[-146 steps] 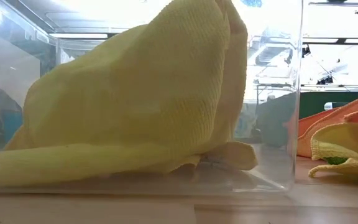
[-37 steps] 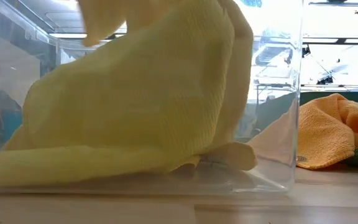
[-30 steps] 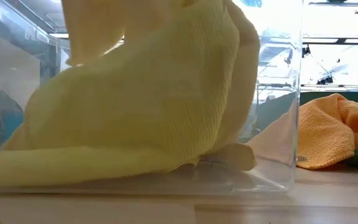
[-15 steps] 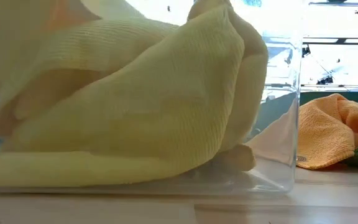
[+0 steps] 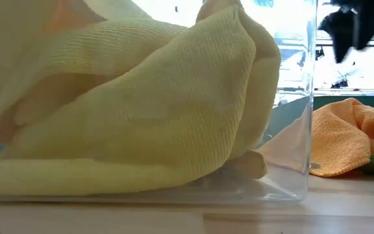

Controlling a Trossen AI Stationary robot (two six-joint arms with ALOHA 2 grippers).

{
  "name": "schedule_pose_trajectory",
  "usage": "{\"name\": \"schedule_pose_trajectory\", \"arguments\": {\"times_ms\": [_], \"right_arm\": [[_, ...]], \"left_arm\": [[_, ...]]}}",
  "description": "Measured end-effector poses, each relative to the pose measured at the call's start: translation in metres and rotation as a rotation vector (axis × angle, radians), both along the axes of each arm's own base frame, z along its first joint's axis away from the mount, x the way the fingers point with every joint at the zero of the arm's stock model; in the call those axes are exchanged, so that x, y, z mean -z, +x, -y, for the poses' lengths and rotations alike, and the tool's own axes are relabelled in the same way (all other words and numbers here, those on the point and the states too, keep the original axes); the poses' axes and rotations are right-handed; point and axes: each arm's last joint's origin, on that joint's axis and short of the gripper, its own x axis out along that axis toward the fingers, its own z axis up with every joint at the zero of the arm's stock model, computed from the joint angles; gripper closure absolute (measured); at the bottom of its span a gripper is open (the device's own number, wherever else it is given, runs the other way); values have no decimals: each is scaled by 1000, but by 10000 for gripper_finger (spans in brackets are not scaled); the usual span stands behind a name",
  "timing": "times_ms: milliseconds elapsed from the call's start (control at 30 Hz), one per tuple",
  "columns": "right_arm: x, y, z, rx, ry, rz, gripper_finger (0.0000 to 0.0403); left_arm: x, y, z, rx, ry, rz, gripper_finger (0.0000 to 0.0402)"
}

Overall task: Sort microfiber towel by color & place in baskets
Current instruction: Put the right orange microfiber cloth into the green bin

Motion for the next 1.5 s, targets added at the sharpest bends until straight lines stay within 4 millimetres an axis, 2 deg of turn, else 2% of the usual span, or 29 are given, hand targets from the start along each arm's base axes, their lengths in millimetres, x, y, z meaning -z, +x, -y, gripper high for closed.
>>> {"name": "schedule_pose_trajectory", "arguments": {"times_ms": [100,200,400,633,733,800,867,900,967,1067,1167,1267,1367,1500], "right_arm": [[13,-13,7,51,66,26,137],[27,-16,8,24,65,19,137],[56,-5,6,-88,-24,26,137],[83,9,3,-123,-122,-32,143],[87,13,0,-126,-107,-59,198],[83,16,-3,-121,-77,-51,279],[75,19,-5,-129,-29,-48,365],[68,19,-6,-144,-6,-49,380],[44,19,-3,-138,14,-63,377],[-5,10,5,-121,-39,-25,394],[-58,-10,17,-39,-142,109,394],[-98,-39,36,137,-268,253,399],[-121,-66,54,321,-348,436,400],[-128,-96,78,509,-463,550,401]], "left_arm": [[4,6,3,0,8,-15,188],[7,11,5,-12,18,-25,188],[11,17,7,-32,23,-36,188],[11,17,7,-61,37,-26,188],[11,17,6,-91,63,-15,188],[9,17,5,-83,86,-13,188],[3,15,5,-47,121,-10,188],[-3,14,4,-24,140,-2,188],[-16,9,2,3,182,28,188],[-37,0,-5,-32,243,94,188],[-49,-7,-10,-102,297,135,188],[-50,-10,-12,-116,349,128,188],[-50,-11,-13,-137,363,127,188],[-50,-11,-13,-163,340,139,188]]}}
